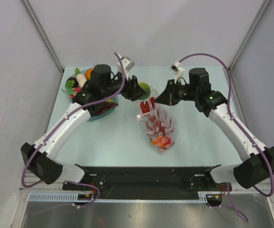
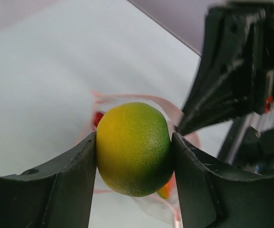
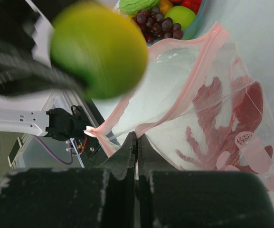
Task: Place the food in the zip-top bag and seal the zipper
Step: Place the fake fruit in the zipper food storage bag.
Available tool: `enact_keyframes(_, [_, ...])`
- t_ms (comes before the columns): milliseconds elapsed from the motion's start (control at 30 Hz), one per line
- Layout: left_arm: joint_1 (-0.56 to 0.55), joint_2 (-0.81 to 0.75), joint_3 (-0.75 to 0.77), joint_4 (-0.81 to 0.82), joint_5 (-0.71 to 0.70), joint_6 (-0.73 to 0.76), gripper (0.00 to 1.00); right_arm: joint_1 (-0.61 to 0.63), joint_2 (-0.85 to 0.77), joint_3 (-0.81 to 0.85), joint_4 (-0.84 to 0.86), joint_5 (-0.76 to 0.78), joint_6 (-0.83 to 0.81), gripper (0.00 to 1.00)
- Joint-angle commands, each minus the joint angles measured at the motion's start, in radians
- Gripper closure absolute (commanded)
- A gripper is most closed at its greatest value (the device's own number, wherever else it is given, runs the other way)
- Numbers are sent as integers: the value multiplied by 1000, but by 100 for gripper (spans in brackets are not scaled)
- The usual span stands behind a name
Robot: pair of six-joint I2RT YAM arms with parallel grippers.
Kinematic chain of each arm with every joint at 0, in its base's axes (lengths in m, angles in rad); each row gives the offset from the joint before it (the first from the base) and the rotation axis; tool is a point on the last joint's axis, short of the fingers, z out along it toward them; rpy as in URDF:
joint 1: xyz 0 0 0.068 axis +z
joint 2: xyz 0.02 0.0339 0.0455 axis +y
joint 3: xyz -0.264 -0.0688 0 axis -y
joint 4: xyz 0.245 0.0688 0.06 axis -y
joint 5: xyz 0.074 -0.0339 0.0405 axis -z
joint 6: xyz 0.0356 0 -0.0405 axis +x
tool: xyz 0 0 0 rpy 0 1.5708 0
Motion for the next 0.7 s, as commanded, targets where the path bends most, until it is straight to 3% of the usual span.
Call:
enact_keyframes(0, [-87, -7, -84, 32, 42, -58, 38, 5, -5, 14, 69, -23, 3, 100])
enact_keyframes(100, [-134, 41, -83, -37, 34, -26, 33, 3, -14, 3, 72, -22, 1, 100])
enact_keyframes(200, [-138, 84, -43, -161, 88, 17, 15, 5, -31, -8, 77, -13, 6, 100])
enact_keyframes(233, [-138, 82, -25, -178, 90, 34, 3, 3, -37, -15, 77, -13, 6, 100])
enact_keyframes(267, [-138, 78, -20, -190, 82, 70, 0, 2, -37, -17, 77, -13, 6, 100])
enact_keyframes(400, [-111, -8, -6, -212, 39, 146, 0, 0, -46, -23, 74, -9, 3, 100])
enact_keyframes(500, [-7, -46, 32, -209, 92, 184, 0, -1, -45, -28, 68, -6, -5, 100])
enact_keyframes(567, [122, -44, 76, -236, 201, 265, 0, -1, -45, -28, 63, -6, -11, 100])
enact_keyframes(633, [228, -21, 122, -336, 225, 360, 1, -1, -41, -26, 59, -4, -15, 100])
enact_keyframes(667, [259, -1, 138, -374, 231, 478, 0, -1, -41, -25, 58, -6, -17, 100])
